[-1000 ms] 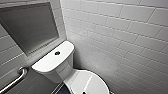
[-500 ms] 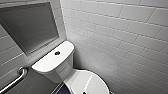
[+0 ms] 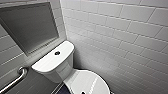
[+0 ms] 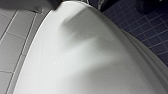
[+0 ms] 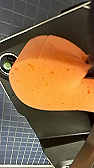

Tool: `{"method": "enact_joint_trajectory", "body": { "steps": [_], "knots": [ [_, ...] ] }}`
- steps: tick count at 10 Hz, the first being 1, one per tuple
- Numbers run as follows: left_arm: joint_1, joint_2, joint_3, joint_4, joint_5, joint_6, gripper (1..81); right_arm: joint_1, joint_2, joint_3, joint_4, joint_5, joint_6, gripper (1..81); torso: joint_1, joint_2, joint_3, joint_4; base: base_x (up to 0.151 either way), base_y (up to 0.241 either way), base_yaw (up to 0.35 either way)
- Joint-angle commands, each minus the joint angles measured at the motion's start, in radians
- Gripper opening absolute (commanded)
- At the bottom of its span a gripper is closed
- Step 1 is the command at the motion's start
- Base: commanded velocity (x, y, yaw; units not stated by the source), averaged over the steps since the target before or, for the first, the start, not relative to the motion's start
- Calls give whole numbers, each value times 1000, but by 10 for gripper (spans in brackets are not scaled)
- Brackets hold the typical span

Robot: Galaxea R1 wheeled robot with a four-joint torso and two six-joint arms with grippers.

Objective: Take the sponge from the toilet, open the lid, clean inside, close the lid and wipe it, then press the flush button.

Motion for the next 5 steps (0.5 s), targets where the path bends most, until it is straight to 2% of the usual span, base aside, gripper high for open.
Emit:
{"method": "enact_joint_trajectory", "body": {
  "steps": [1, 5],
  "knots": [
    [-157, -14, 74, -4, -64, 1, 811, 3, -22, 0, 3, -65, 3, 10, 0, 0, 0, 0, 0, 0, 0],
    [-157, -96, 221, 6, -132, 1, 811, 3, -20, -1, 0, -66, 3, 10, 0, 0, 0, 0, 0, 0, 0]
  ]
}}
